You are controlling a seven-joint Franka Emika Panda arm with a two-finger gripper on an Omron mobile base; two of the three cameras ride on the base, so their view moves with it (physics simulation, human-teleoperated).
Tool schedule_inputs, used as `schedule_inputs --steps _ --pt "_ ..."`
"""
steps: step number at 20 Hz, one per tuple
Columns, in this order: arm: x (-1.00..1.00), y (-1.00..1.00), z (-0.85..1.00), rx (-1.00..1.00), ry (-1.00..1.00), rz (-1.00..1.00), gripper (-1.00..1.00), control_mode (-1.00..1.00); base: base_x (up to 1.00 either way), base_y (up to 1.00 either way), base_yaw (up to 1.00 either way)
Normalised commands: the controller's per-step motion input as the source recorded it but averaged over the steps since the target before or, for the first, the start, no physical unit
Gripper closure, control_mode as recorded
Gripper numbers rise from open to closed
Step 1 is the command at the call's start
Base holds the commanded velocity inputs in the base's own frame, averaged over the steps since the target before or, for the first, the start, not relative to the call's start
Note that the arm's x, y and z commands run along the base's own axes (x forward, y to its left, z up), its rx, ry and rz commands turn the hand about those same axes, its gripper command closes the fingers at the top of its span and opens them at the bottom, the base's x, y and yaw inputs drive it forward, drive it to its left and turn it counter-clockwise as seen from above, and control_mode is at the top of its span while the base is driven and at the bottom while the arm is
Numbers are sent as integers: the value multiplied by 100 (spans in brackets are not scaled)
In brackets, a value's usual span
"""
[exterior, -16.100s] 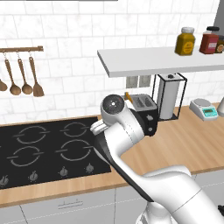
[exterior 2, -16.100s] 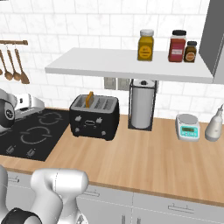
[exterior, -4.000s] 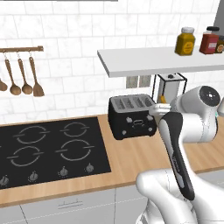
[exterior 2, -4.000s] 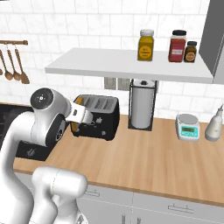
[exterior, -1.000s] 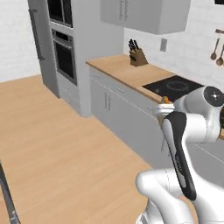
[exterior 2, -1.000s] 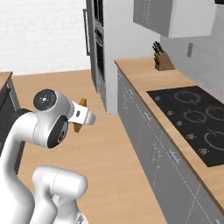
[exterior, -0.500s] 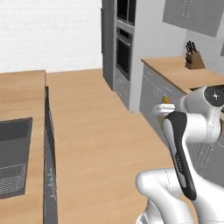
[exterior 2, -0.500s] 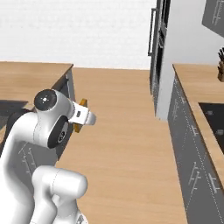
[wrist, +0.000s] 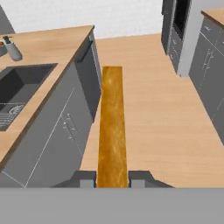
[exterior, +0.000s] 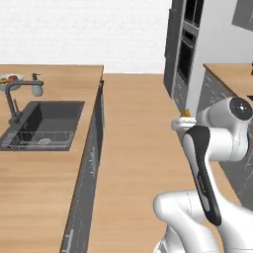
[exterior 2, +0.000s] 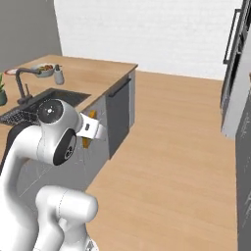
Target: Start the toaster. Once the lever pops up, take the bread to the plate on the dining counter.
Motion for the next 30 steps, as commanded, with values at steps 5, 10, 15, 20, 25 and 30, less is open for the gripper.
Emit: schedule_inputs --steps 5,10,15,20,25,30 --pt "0 0 0 0 0 0 100 100 -91 -13 38" --pt "0 0 0 0 0 0 100 100 -70 -19 34" --pt "0 0 0 0 0 0 100 100 -100 5 38" --pt "0 0 0 0 0 0 100 100 -96 34 36" --pt "0 0 0 0 0 0 100 100 -59 77 33" --pt "0 0 0 0 0 0 100 100 -15 100 24"
